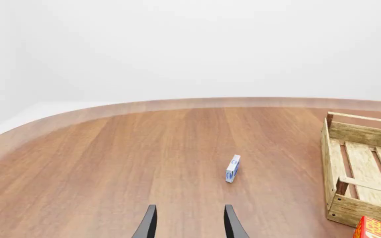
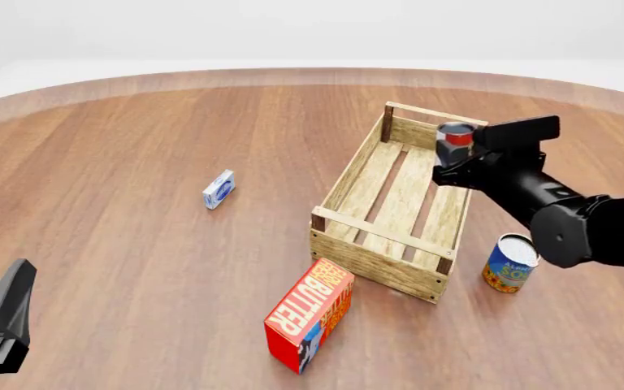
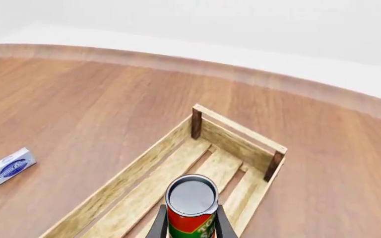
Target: Pick up the tomato sauce, and put it in the wooden tray.
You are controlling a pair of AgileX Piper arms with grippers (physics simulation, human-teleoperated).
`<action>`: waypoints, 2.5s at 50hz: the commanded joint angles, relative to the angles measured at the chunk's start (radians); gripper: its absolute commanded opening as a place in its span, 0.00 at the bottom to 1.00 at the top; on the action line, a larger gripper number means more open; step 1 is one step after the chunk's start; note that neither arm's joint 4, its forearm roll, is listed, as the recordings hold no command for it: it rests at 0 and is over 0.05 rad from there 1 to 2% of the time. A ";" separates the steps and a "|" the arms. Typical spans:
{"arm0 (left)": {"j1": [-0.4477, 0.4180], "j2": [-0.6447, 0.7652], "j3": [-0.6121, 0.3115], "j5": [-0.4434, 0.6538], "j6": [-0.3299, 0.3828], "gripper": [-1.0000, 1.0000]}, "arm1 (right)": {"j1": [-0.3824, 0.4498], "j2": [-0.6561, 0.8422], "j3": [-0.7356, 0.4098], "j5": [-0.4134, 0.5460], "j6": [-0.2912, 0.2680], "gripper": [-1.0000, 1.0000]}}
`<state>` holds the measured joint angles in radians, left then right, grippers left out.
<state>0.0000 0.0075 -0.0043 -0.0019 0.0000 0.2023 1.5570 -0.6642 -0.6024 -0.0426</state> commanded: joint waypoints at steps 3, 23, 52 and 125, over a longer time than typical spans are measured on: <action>0.000 0.000 0.000 0.000 0.000 1.00 | -0.006 0.024 0.001 -0.066 0.032 0.00; 0.000 0.000 0.000 0.000 0.000 1.00 | -0.001 0.115 0.000 -0.166 0.063 0.00; 0.000 0.000 0.000 0.000 0.000 1.00 | 0.005 0.241 -0.056 -0.223 0.088 0.00; 0.000 0.000 0.000 0.000 0.000 1.00 | -0.023 0.469 -0.077 -0.474 0.078 0.00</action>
<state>0.0000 0.0075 -0.0043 -0.0019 0.0000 0.1764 1.9942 -0.7261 -1.0407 0.0231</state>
